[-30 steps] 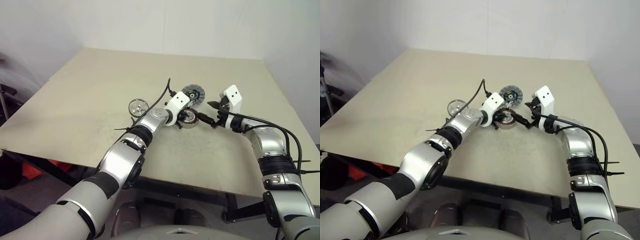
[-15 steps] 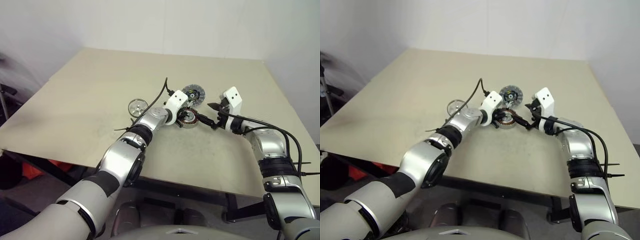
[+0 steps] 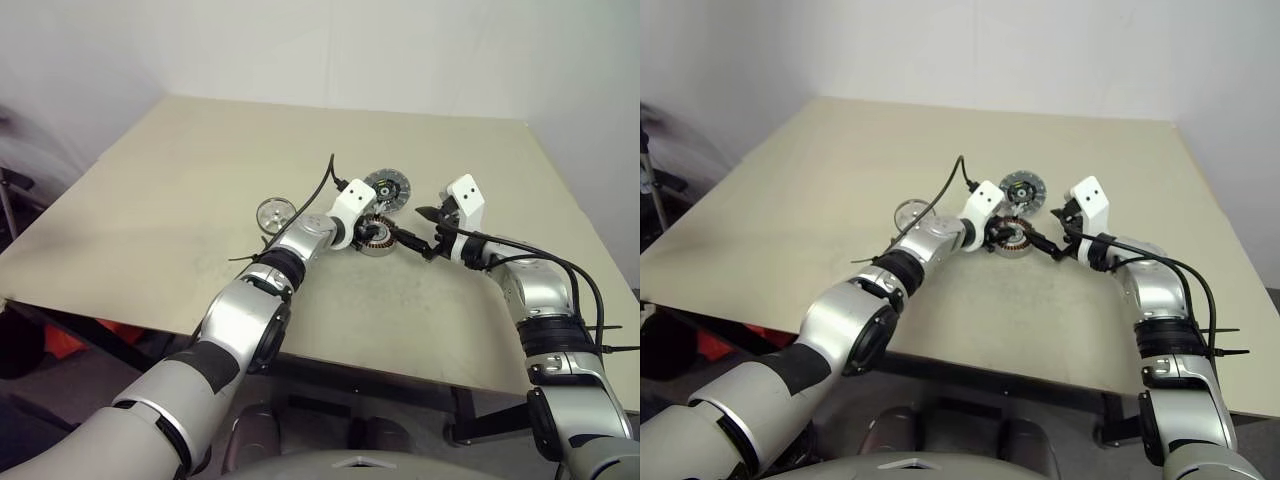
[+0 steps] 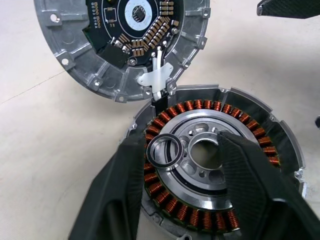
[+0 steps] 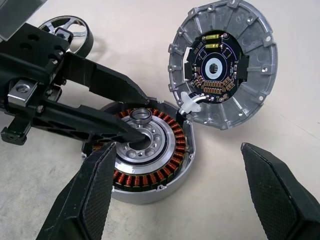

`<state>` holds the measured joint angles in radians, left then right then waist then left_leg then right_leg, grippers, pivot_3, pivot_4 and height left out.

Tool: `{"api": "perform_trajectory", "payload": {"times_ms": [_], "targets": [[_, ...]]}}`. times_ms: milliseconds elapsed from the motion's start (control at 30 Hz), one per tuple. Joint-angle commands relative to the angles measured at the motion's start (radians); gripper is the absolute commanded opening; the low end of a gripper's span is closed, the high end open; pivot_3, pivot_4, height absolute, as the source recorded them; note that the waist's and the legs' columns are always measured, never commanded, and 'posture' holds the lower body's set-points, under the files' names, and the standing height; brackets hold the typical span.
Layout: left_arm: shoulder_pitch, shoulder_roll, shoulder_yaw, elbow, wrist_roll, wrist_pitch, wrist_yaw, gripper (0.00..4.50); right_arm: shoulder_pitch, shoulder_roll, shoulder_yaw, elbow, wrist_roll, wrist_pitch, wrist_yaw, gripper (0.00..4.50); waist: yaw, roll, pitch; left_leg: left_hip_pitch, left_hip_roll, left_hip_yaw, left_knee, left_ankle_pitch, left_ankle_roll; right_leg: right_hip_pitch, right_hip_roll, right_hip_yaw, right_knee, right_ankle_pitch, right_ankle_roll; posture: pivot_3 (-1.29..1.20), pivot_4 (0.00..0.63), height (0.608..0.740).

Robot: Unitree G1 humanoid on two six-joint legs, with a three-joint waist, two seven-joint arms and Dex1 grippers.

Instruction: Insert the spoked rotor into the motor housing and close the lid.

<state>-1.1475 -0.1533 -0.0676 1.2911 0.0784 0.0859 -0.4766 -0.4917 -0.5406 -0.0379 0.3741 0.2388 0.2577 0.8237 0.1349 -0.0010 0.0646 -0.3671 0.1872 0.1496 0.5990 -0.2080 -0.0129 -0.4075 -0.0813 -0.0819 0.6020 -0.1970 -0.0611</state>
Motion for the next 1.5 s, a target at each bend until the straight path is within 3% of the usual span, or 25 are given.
{"api": "perform_trajectory", "payload": {"times_ms": [33, 233, 367, 633, 867, 933, 967, 1500], "targets": [[-0.056, -0.044, 0.023, -0.035, -0.026, -0.013, -0.015, 2.34, -0.011, -0.007, -0.037, -0.047, 0.022, -0.018, 0.001, 4.50, 0.000, 0.000, 0.000, 0.000, 0.000, 0.000, 0.000, 0.000, 0.000, 0.000, 0.000, 0.000, 0.000, 0.000, 0.000, 0.00, 0.000, 0.740], [-0.029, 0.025, 0.064, -0.146, -0.090, 0.022, -0.105, 2.34, -0.012, 0.000, -0.034, -0.040, 0.024, -0.021, 0.004, 4.50, 0.001, 0.000, 0.000, 0.000, 0.000, 0.000, 0.000, 0.000, 0.000, 0.000, 0.000, 0.000, 0.000, 0.000, 0.000, 0.00, 0.000, 0.740], [0.051, 0.084, 0.073, -0.325, -0.129, 0.103, -0.149, 2.34, -0.021, 0.029, -0.024, -0.073, 0.036, 0.001, -0.003, 4.50, -0.006, 0.000, 0.000, 0.000, 0.001, 0.000, -0.001, 0.000, 0.000, 0.000, 0.000, 0.000, 0.000, 0.000, 0.000, 0.00, 0.000, 0.740], [0.421, 0.285, 0.067, -0.901, -0.147, 0.352, -0.128, 2.34, -0.057, 0.160, 0.037, -0.202, 0.029, 0.115, -0.090, 4.50, -0.016, 0.003, 0.001, 0.001, 0.003, 0.000, -0.004, 0.000, -0.001, -0.001, 0.000, 0.000, 0.002, -0.001, -0.002, 0.00, 0.000, 0.740], [0.663, 0.389, 0.139, -1.264, -0.214, 0.555, -0.056, 2.34, -0.138, 0.211, 0.050, -0.092, -0.014, 0.112, -0.158, 4.50, -0.011, 0.004, 0.003, -0.002, 0.002, 0.001, -0.002, -0.001, -0.006, -0.006, 0.000, 0.001, 0.003, -0.001, -0.002, 0.00, 0.000, 0.740], [0.705, 0.387, 0.145, -1.340, -0.232, 0.598, -0.034, 2.37, -0.165, 0.213, 0.054, -0.040, -0.033, 0.097, -0.172, 3.91, -0.012, 0.004, 0.003, 0.000, 0.002, 0.001, -0.002, -0.001, -0.007, -0.004, 0.000, 0.001, 0.003, -0.001, -0.002, 0.00, 0.000, 0.740], [0.722, 0.386, 0.142, -1.372, -0.238, 0.614, -0.026, 2.37, -0.175, 0.213, 0.057, -0.022, -0.042, 0.090, -0.174, 3.61, -0.014, 0.004, 0.003, 0.001, 0.002, 0.001, -0.002, -0.001, -0.007, -0.004, 0.000, 0.001, 0.003, -0.001, -0.002, 0.00, 0.000, 0.740], [0.753, 0.376, 0.138, -1.454, -0.293, 0.659, 0.067, 2.37, -0.202, 0.142, 0.131, -0.002, -0.144, 0.199, -0.151, 3.61, -0.042, 0.005, 0.003, 0.000, 0.002, 0.001, -0.003, 0.000, -0.008, -0.004, 0.003, 0.001, 0.003, -0.001, -0.002, 0.00, 0.000, 0.740]]}}
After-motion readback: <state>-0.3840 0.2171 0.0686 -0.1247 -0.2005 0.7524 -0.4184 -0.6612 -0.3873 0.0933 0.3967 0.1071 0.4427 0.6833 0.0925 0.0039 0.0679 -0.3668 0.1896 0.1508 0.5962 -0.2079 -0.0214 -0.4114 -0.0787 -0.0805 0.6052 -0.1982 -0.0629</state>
